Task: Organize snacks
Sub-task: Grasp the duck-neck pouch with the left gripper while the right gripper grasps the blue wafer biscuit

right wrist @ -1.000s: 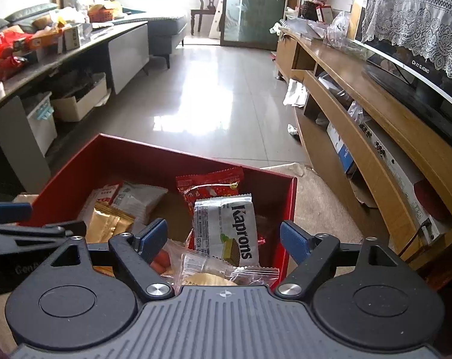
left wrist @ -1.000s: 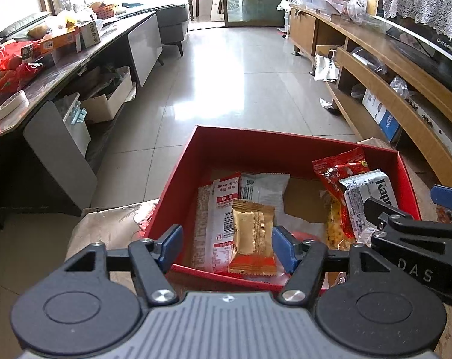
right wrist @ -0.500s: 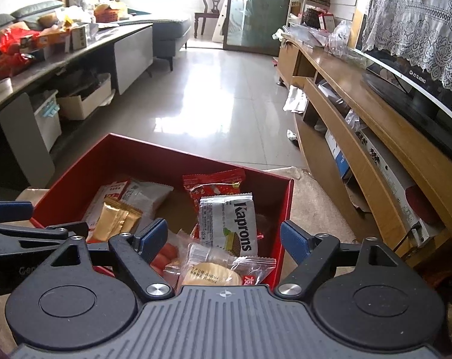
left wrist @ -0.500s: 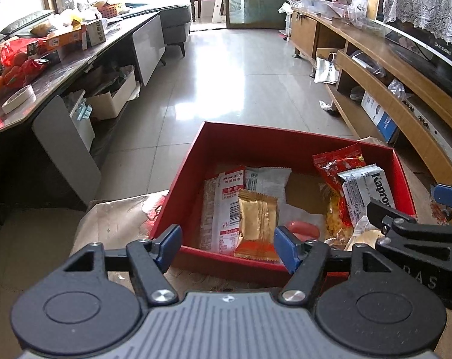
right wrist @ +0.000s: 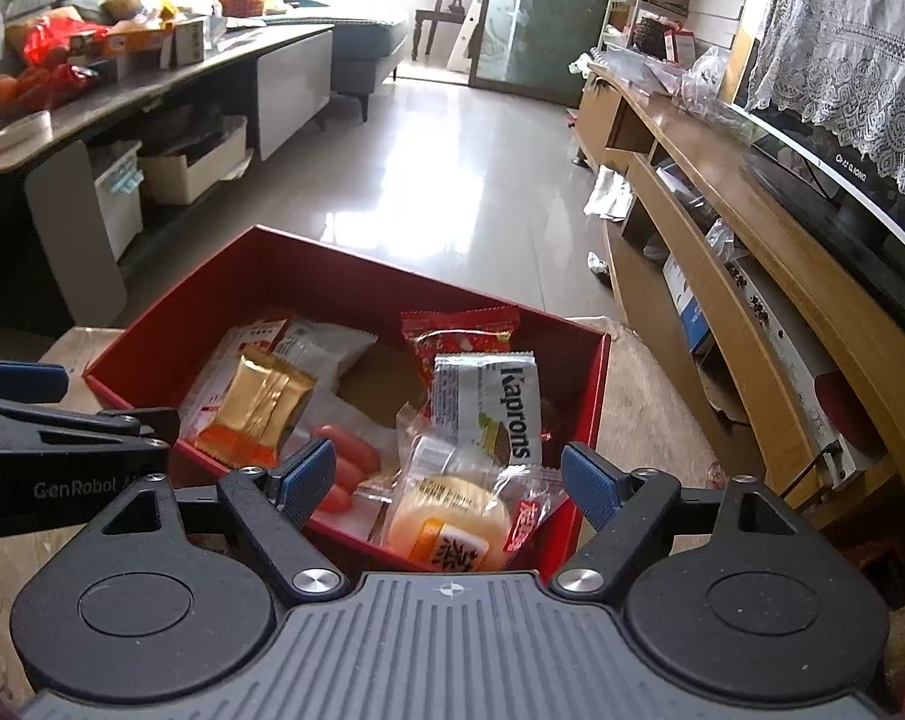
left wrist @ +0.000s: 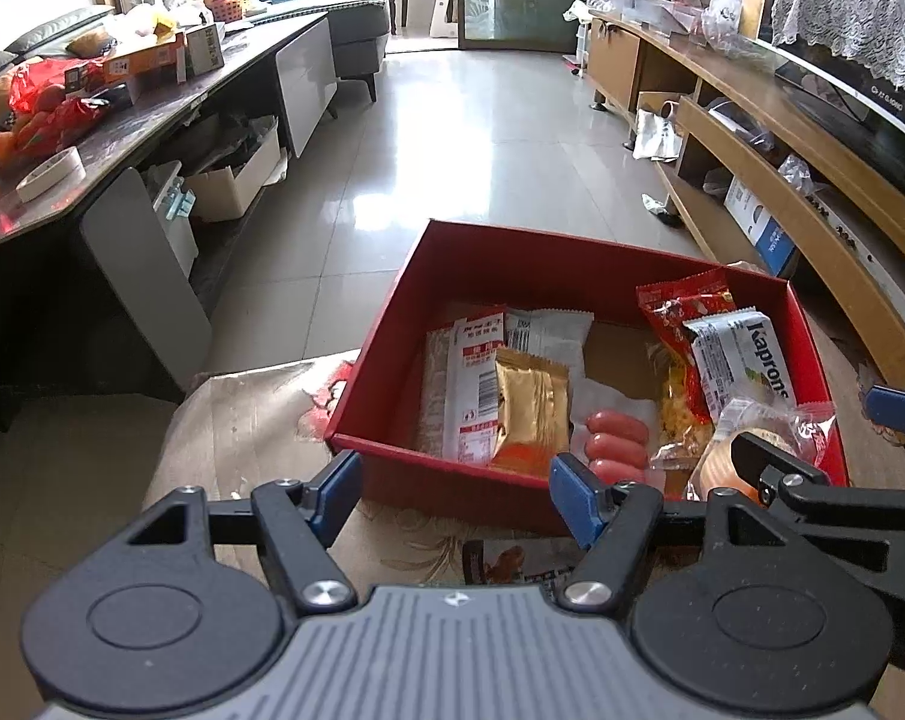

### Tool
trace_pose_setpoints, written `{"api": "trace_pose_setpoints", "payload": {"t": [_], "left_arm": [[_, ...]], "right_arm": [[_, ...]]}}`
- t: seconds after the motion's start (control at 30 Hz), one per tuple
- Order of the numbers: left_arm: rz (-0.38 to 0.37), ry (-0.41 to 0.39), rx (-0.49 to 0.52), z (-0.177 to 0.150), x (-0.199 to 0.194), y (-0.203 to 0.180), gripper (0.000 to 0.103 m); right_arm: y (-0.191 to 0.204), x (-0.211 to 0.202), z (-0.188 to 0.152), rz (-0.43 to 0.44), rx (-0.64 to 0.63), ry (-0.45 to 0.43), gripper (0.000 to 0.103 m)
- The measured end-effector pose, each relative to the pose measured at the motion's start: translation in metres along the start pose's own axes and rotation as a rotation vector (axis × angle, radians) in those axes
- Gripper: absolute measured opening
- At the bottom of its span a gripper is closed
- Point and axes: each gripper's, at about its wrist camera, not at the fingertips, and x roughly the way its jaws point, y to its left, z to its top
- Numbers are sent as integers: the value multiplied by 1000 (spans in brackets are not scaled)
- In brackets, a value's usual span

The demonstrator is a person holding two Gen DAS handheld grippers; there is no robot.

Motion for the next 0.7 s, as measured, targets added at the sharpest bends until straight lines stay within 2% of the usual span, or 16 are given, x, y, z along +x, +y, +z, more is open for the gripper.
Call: {"api": "trace_pose_setpoints", "payload": {"t": [0.37,0.7], "left_arm": [[-24,23,-10,-17,-11,13,71],[-42,73,-45,-27,-9,31,72]], "right_arm": [[11,-13,-21,13,-43,42,87],[28,-15,-44,93,-66,121,87]]}}
